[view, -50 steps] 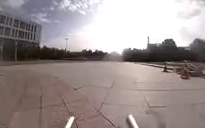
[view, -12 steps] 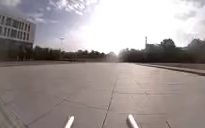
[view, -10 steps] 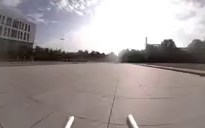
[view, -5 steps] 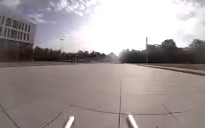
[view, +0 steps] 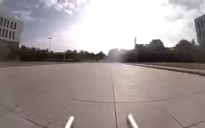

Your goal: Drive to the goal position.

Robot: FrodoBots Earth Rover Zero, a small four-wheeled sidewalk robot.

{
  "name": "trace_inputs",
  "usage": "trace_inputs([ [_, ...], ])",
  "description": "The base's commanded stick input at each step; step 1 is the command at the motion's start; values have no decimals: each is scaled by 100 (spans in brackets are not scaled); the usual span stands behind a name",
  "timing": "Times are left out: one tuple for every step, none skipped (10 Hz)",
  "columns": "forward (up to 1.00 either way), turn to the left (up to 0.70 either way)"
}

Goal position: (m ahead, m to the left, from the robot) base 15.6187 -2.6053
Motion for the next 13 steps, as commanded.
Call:
trace_inputs([
  [100, 0],
  [100, 0],
  [100, 0],
  [100, 0],
  [100, 0],
  [100, 0],
  [100, 0],
  [100, 0],
  [100, 0],
  [100, 0],
  [100, 0],
  [100, 0],
  [100, 0],
])
